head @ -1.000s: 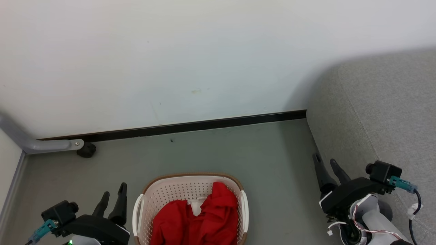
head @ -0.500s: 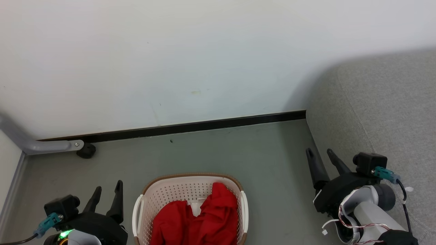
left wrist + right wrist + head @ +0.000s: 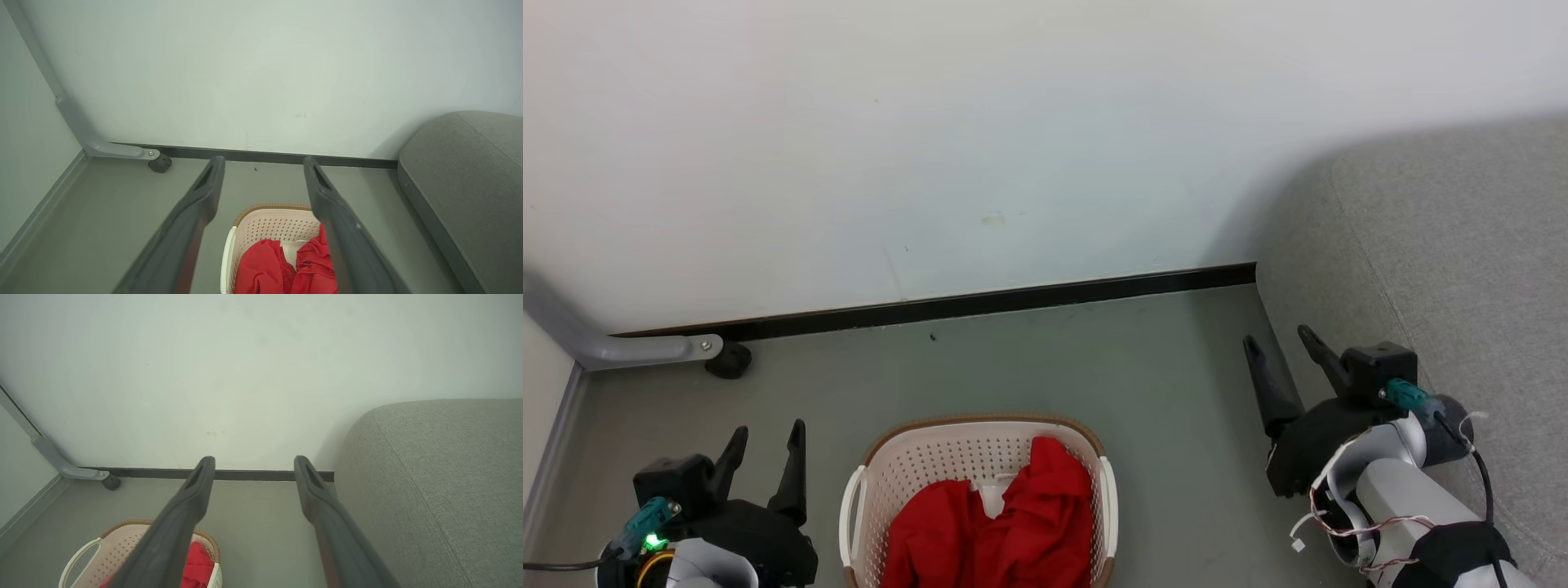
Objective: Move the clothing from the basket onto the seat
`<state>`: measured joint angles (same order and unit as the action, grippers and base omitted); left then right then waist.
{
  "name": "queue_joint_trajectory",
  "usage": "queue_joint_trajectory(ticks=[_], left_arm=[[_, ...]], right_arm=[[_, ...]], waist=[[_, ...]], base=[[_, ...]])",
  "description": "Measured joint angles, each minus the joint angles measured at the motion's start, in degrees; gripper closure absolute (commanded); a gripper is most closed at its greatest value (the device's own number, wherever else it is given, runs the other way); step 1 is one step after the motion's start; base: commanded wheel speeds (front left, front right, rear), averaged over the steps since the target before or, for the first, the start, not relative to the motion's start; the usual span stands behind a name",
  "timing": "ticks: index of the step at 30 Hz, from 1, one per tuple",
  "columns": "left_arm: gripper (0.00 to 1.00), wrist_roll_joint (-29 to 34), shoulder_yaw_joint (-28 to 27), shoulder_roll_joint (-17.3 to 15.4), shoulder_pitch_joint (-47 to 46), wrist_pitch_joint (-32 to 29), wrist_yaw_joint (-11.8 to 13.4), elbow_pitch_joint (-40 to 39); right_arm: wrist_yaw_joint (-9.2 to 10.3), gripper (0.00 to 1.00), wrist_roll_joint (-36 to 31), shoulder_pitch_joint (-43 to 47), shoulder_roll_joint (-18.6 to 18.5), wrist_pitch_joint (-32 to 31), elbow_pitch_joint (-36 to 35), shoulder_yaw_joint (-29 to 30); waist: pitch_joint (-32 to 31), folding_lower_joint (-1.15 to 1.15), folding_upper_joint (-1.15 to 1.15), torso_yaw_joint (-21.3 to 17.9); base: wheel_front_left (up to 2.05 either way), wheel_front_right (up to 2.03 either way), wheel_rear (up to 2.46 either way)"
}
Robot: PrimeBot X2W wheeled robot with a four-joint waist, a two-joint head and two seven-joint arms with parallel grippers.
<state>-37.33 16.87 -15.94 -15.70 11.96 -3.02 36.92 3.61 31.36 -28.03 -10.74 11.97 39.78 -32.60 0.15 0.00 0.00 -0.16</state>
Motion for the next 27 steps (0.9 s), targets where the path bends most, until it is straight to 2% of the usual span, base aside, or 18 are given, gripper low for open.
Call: queue_joint_trajectory(ticks=[10,27], left_arm=[[0.00,6.9,-0.6,-0.4,-0.5,2.1,0.6,1.1],[0.00,9.0,-6.2,1.0,-0.4,2.3,0.9,-0.5]], right_arm=[[2.00,0.00,-6.5,-2.6,-0.9,2.3,2.0,-2.4],[3.01,0.00,-7.1,-2.5,-1.0,2.3,-0.7,2.0]], waist=[[0.0,0.00,0.00,-0.2],[0.2,0.00,0.00,-0.4]], base=[[0.00,0.00,0.00],[0.00,0.00,0.00]])
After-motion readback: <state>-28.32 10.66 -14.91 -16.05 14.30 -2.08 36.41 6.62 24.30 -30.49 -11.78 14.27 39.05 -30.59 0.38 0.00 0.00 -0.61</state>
